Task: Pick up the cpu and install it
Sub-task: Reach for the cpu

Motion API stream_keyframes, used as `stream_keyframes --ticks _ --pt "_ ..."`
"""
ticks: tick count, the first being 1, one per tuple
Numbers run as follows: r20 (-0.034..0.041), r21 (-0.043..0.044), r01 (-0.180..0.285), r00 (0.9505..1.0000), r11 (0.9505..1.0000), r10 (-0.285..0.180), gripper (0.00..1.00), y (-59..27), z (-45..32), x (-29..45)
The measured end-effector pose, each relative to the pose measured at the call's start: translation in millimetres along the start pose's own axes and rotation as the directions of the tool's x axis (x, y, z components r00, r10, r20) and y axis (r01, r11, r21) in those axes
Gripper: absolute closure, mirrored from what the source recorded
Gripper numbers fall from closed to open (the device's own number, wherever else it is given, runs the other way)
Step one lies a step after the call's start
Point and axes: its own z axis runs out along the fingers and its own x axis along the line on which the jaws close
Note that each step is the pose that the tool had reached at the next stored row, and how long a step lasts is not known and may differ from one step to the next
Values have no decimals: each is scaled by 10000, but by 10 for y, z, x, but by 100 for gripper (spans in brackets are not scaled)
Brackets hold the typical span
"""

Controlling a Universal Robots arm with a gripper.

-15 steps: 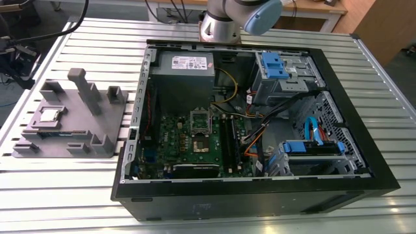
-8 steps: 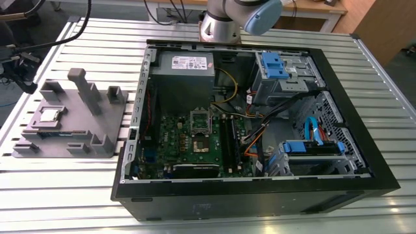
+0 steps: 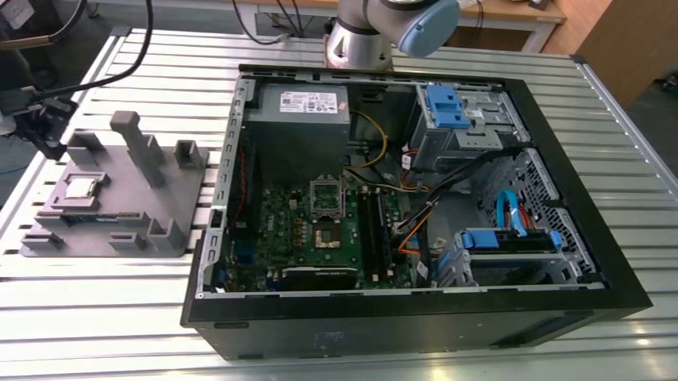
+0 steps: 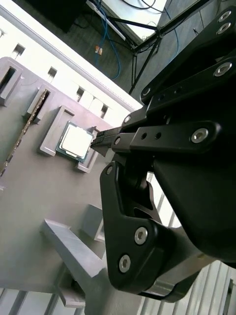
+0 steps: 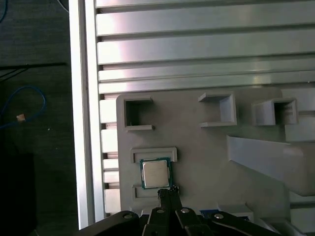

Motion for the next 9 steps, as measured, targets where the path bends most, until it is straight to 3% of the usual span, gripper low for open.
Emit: stream_keyframes --ticks 5,9 --pt "-4 -1 0 10000 10000 0 89 -4 79 -1" --pt "-6 1 0 10000 10000 0 89 -5 89 -1"
